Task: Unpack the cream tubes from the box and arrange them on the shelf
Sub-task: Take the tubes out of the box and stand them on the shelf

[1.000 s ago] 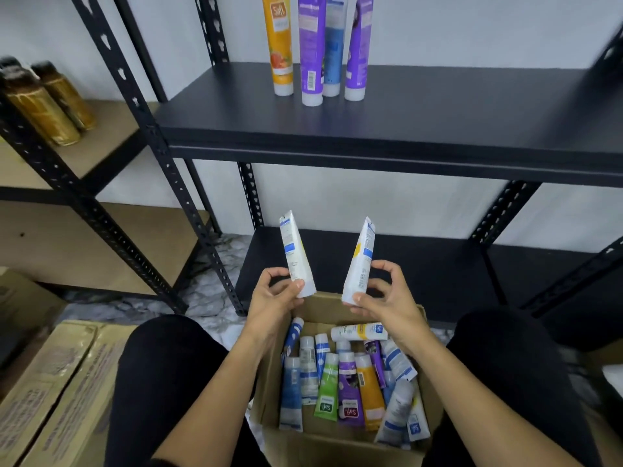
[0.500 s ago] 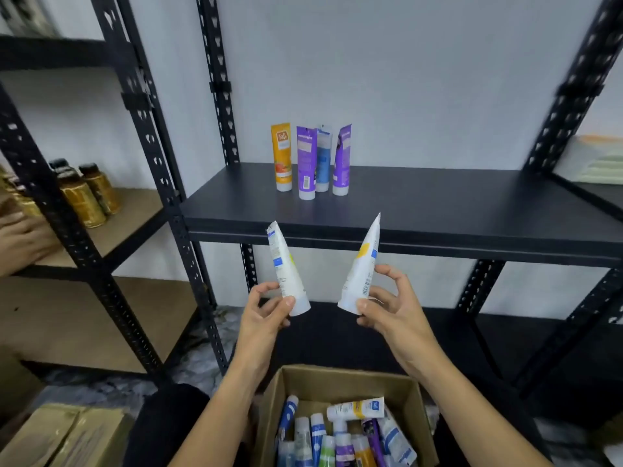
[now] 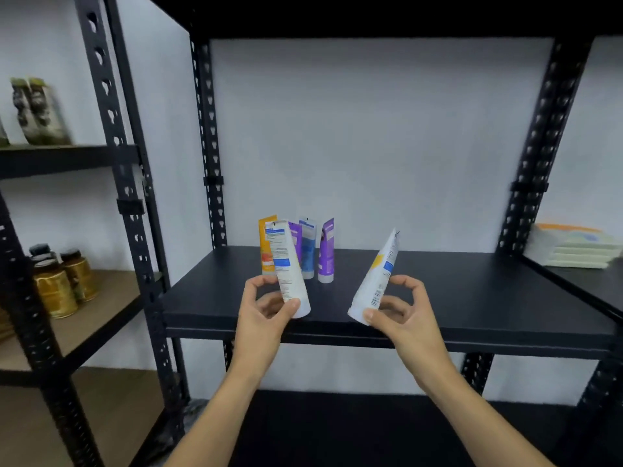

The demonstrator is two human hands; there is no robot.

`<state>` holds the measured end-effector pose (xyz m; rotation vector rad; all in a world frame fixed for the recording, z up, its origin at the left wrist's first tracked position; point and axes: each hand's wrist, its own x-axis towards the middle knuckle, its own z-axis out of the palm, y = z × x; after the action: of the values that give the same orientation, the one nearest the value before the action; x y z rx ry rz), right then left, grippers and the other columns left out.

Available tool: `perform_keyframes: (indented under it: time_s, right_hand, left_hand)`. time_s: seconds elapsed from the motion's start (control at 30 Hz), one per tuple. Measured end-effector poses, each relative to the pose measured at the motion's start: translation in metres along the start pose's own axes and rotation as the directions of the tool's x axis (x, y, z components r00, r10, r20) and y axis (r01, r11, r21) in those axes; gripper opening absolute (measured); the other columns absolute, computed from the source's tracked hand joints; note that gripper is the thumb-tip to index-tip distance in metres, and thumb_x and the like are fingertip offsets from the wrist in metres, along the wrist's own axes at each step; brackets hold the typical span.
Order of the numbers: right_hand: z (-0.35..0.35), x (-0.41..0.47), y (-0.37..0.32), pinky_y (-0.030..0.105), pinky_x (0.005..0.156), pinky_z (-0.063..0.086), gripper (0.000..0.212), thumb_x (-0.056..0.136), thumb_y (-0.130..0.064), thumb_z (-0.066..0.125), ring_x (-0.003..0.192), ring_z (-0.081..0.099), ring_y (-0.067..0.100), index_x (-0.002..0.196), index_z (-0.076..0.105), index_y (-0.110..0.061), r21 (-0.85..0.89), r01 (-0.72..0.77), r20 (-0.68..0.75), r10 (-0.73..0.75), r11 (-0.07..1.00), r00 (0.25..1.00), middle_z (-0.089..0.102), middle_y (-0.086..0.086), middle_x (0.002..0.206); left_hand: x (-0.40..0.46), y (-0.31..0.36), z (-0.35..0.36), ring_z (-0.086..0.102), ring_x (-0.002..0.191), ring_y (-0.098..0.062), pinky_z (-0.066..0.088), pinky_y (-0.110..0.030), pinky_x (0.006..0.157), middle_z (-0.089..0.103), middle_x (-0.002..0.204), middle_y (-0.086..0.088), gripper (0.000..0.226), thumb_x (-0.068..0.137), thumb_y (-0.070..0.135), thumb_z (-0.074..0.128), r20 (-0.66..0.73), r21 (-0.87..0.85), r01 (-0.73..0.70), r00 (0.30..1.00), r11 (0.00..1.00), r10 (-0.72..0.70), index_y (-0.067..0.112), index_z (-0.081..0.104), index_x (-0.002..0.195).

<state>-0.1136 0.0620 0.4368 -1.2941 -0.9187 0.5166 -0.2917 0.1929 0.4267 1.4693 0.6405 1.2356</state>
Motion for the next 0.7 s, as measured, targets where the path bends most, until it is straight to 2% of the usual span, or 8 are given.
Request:
perform_keyframes:
  time_s: [0.2, 0.4, 0.53, 0.7]
  right_hand:
    - [-0.007, 0.022, 0.000, 0.026, 0.076, 0.055, 0.058, 0.080, -0.001, 0.077, 0.089, 0.073, 0.015, 0.118, 0.045, -0.032, -0.041, 0.016, -0.022, -0.017, 0.999, 1.000, 0.075, 0.001, 0.100]
    - [-0.012, 0.036, 0.008, 0.023, 0.072, 0.056, 0.059, 0.080, 0.000, 0.077, 0.089, 0.073, 0.014, 0.118, 0.045, -0.032, -0.064, 0.007, -0.028, -0.009, 0.998, 1.000, 0.075, 0.000, 0.099]
    - [-0.014, 0.045, 0.012, 0.020, 0.069, 0.056, 0.059, 0.081, 0.000, 0.077, 0.088, 0.072, 0.011, 0.117, 0.045, -0.033, -0.095, 0.007, -0.020, -0.009, 0.995, 1.000, 0.075, -0.003, 0.098]
    - [-0.017, 0.058, 0.014, 0.014, 0.067, 0.053, 0.059, 0.080, 0.000, 0.077, 0.087, 0.072, 0.008, 0.116, 0.045, -0.033, -0.114, 0.016, -0.021, -0.019, 0.993, 1.000, 0.075, -0.003, 0.099]
  left_hand:
    - [0.043, -0.006, 0.026, 0.069, 0.099, -0.009, 0.053, -0.021, 0.078, 0.073, 0.108, 0.000, 0.043, 0.086, 0.005, 0.071, 0.056, 0.054, -0.026, 0.998, 0.998, 0.023, 0.026, 0.046, 0.114]
    - [0.074, -0.022, 0.046, 0.065, 0.105, -0.006, 0.051, -0.012, 0.069, 0.066, 0.117, 0.006, 0.044, 0.087, 0.012, 0.072, 0.081, 0.212, -0.022, 0.997, 0.977, 0.005, 0.027, 0.042, 0.116]
    - [0.085, -0.040, 0.050, 0.062, 0.113, -0.012, 0.052, -0.018, 0.080, 0.064, 0.124, 0.004, 0.045, 0.088, 0.013, 0.072, 0.098, 0.316, -0.011, 0.995, 0.949, -0.021, 0.028, 0.042, 0.118]
    - [0.097, -0.053, 0.050, 0.062, 0.115, -0.017, 0.051, -0.020, 0.081, 0.064, 0.122, 0.003, 0.045, 0.087, 0.012, 0.072, 0.110, 0.417, 0.002, 0.993, 0.909, -0.052, 0.029, 0.041, 0.116]
